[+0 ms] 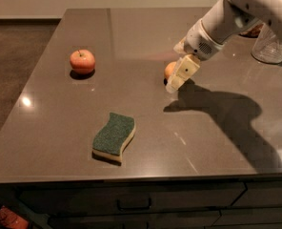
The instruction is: Move orange near sponge
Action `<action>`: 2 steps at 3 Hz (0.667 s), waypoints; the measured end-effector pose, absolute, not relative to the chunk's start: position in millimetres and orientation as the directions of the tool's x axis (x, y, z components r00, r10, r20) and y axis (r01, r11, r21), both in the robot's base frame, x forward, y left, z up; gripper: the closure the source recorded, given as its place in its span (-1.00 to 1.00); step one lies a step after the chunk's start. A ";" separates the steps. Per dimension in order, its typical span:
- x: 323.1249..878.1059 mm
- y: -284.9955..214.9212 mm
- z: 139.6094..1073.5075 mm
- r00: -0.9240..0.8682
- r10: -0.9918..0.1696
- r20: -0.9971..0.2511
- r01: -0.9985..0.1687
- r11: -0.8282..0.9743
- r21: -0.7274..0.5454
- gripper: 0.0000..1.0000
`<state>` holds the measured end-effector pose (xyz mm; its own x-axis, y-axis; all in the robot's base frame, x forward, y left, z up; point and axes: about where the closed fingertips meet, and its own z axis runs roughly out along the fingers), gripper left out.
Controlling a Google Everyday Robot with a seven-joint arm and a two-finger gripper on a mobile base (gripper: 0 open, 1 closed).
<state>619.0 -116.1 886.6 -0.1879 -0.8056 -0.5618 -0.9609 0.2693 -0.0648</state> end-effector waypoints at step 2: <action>645.3 -121.9 856.4 -0.211 -0.806 -0.553 -0.959 0.279 -0.042 -0.40</action>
Offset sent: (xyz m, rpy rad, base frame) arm 0.0332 -0.0130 -0.0360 -0.0149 0.0284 -0.0231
